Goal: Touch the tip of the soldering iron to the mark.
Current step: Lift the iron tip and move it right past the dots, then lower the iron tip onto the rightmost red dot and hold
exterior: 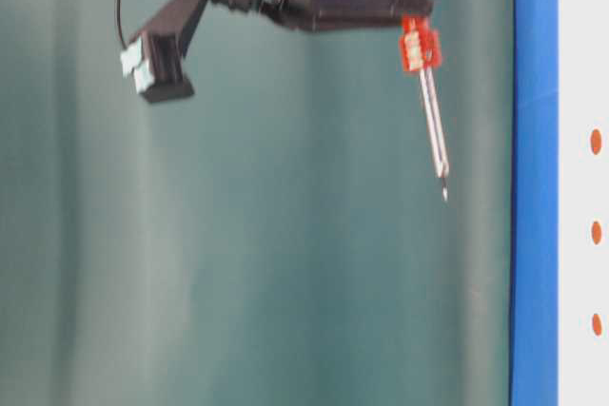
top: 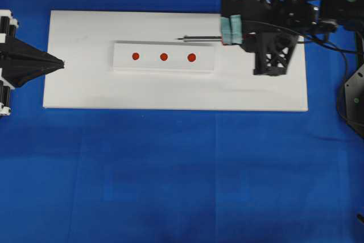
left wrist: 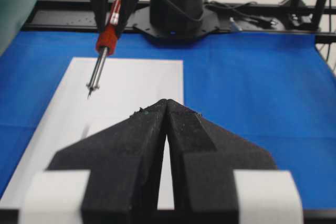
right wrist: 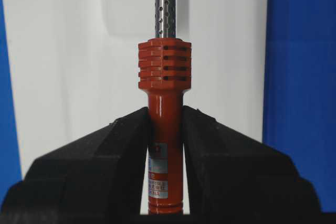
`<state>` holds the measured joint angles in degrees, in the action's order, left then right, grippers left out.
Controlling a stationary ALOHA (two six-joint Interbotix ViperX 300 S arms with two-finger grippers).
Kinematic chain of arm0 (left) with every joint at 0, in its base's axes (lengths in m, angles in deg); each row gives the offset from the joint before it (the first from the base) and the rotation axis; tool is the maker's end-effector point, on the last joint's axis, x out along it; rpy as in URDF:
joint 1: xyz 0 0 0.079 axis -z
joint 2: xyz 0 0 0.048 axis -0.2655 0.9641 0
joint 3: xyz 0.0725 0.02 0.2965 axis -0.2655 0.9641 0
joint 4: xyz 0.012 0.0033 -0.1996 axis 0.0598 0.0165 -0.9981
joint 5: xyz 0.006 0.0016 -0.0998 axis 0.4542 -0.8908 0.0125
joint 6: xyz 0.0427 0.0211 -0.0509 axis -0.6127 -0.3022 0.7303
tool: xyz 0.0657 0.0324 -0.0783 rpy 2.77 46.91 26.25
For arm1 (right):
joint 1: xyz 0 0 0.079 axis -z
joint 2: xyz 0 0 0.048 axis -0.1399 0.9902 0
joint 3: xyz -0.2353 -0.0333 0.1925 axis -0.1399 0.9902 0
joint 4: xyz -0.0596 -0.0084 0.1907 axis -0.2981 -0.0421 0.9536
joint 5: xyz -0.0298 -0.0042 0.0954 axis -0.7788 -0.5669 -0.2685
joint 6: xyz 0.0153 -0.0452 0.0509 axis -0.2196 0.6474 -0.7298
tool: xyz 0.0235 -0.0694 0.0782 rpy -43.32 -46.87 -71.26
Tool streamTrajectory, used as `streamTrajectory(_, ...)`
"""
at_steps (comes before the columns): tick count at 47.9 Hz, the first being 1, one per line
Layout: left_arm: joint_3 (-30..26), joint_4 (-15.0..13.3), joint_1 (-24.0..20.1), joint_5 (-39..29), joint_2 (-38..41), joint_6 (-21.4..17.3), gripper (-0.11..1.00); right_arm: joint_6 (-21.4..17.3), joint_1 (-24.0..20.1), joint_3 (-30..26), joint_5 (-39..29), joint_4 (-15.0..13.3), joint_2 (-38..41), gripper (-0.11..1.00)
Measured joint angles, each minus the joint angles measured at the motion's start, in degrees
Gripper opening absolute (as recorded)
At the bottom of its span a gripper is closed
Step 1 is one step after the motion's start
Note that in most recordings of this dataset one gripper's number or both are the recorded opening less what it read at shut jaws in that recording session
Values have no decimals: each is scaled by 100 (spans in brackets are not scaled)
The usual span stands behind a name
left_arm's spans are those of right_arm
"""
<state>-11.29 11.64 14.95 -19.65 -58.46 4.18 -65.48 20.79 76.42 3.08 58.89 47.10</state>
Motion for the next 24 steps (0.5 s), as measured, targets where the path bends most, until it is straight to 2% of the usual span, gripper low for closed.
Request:
streamTrajectory(11,0,0,0,9,0,-9,0,-18,18,519,-237,0,-650,6)
streamTrajectory(24,0,0,0,0,0,-9,0,-18,44,686,-299,-9,-940,6)
